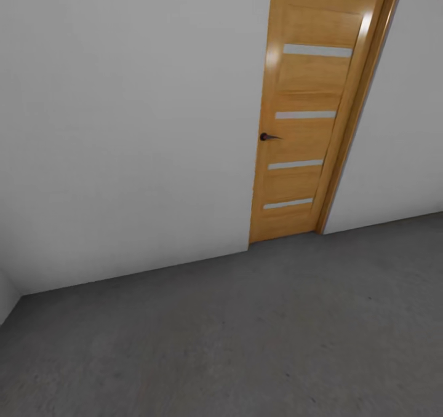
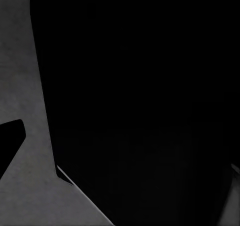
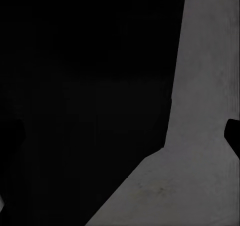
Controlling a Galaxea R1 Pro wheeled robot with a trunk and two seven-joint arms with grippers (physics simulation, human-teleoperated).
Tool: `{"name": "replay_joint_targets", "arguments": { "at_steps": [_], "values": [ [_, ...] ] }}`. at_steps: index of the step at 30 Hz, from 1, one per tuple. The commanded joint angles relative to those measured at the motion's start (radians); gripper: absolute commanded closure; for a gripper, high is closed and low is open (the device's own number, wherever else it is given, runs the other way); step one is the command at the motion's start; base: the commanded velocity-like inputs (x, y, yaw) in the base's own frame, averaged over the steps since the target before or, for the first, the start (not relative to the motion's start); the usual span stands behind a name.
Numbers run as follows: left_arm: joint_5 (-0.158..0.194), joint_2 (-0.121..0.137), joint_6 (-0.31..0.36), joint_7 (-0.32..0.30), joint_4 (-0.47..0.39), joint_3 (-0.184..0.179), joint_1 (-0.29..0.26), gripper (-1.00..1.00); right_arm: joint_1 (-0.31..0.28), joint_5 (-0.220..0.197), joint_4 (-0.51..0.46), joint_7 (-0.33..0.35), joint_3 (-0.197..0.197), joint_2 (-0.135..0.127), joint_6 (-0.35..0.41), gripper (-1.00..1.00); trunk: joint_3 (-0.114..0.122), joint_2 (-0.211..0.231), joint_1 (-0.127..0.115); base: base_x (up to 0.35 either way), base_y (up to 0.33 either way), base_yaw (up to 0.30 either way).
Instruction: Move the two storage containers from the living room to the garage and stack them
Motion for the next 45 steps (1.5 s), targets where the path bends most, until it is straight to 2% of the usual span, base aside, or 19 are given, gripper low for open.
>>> {"name": "replay_joint_targets", "arguments": {
  "at_steps": [1,16,31,45],
  "values": [
    [-0.001,0.0,-0.003,0.0,0.001,-0.001,0.0,-1.0,0.0,0.001,0.0,0.002,0.001,0.0,0.0,-1.0,-0.001,0.0,0.0,0.232,-0.219,-0.003],
    [-0.001,-0.001,-0.003,0.0,0.001,-0.001,0.0,-1.0,0.0,0.001,0.0,0.002,0.001,0.0,0.0,-1.0,-0.001,0.0,0.0,0.232,-0.219,-0.007],
    [-0.001,-0.004,-0.004,0.0,0.001,-0.001,-0.001,-1.0,0.0,0.001,0.0,0.002,-0.001,-0.001,0.0,-1.0,-0.001,0.0,0.0,0.235,-0.22,-0.197],
    [-0.001,-0.008,-0.004,0.0,0.001,-0.001,-0.002,-1.0,0.0,0.001,0.0,0.002,-0.001,0.0,0.0,-1.0,-0.001,0.0,0.0,0.283,-0.188,-0.03]
  ]
}}
